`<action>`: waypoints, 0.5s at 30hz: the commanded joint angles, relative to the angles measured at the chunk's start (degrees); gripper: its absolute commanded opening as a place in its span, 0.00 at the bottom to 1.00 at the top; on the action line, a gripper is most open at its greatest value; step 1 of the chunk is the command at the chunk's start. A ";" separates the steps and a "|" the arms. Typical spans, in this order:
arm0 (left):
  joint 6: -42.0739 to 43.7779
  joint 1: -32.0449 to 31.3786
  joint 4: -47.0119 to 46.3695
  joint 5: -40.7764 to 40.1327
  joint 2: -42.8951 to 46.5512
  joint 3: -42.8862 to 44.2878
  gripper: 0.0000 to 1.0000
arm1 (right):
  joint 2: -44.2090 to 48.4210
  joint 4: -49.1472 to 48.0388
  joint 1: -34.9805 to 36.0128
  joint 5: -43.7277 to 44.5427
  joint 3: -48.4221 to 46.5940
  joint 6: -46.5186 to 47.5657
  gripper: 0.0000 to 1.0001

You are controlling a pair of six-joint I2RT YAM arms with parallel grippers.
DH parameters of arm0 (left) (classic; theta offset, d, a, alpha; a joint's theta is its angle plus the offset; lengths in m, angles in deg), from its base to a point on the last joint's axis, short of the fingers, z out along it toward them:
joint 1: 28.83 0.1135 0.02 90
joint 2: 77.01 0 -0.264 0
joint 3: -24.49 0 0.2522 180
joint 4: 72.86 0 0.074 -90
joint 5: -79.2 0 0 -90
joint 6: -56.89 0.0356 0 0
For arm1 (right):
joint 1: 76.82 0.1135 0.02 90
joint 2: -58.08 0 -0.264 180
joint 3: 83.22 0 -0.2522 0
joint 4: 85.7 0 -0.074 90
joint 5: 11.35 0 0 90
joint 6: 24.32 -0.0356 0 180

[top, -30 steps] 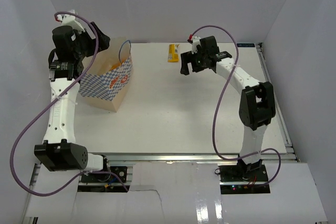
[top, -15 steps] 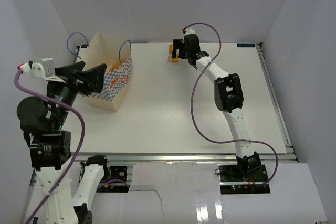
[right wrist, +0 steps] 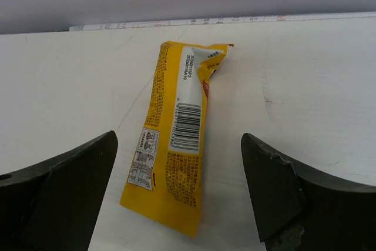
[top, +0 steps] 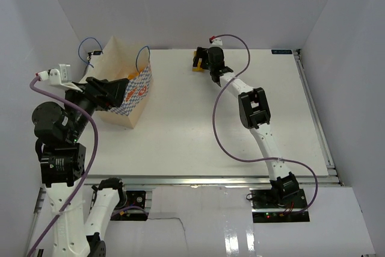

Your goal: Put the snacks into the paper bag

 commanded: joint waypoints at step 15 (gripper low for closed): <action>-1.81 0.00 -2.92 2.74 -2.26 -0.45 0.98 | 0.99 -2.41 -0.32 -3.08 1.51 -3.29 0.16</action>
